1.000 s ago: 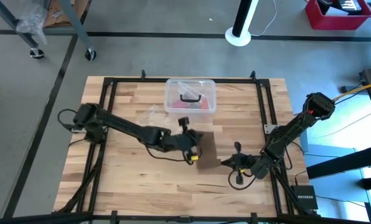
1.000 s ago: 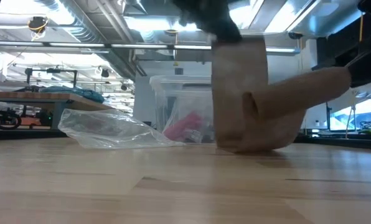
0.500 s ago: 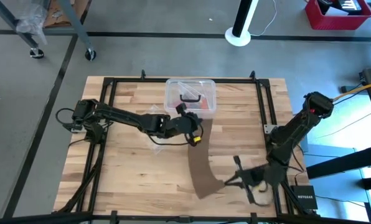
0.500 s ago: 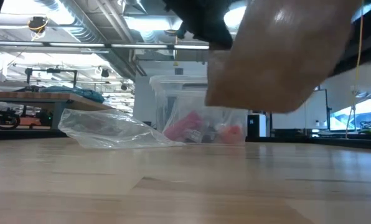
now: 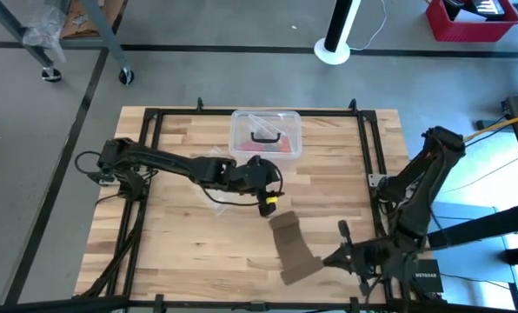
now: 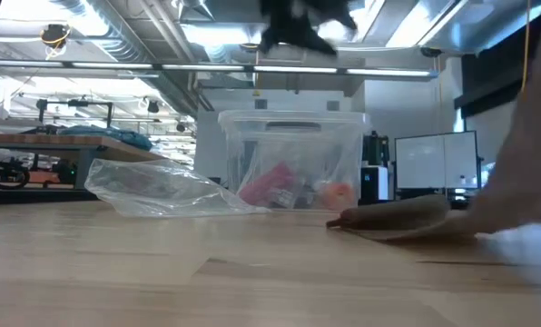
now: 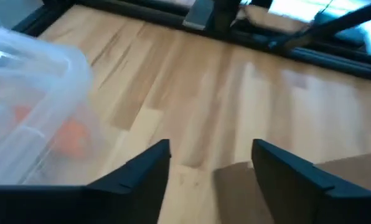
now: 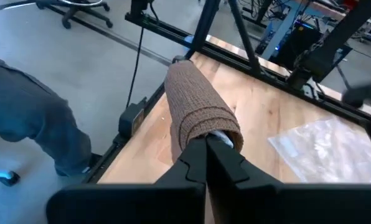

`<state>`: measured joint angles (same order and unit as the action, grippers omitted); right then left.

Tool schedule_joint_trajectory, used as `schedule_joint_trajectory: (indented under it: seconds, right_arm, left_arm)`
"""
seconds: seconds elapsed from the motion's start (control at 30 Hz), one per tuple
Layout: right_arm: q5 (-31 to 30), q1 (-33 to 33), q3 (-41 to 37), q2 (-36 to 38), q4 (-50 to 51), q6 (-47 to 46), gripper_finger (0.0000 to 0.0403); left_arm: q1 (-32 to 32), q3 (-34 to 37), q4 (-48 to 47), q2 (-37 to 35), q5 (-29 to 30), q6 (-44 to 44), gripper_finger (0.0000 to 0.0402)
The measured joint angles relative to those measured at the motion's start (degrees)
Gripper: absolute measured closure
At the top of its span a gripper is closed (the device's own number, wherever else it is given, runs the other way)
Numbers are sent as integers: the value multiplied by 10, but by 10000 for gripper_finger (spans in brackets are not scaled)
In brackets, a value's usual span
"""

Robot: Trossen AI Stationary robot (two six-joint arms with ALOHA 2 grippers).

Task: Roll bandage
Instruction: Roll the brown bandage

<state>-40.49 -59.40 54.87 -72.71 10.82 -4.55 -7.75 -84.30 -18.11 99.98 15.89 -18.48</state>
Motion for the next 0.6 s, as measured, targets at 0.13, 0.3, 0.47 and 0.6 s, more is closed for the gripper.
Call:
schedule_joint_trajectory:
  seconds: [0.13,0.3,0.47,0.6]
  right_arm:
    - [0,0,4,48,34,-2,401]
    - [0,6,-47,134,17,4,401]
    - [30,49,-118,215,-34,1,401]
    - [63,80,-168,264,-85,-1,401]
  left_arm:
    - [-55,-20,15,-25,33,13,168]
    - [-146,-11,103,-6,99,106,180]
    - [-179,-5,154,19,143,155,192]
    - [-182,-4,173,21,145,166,201]
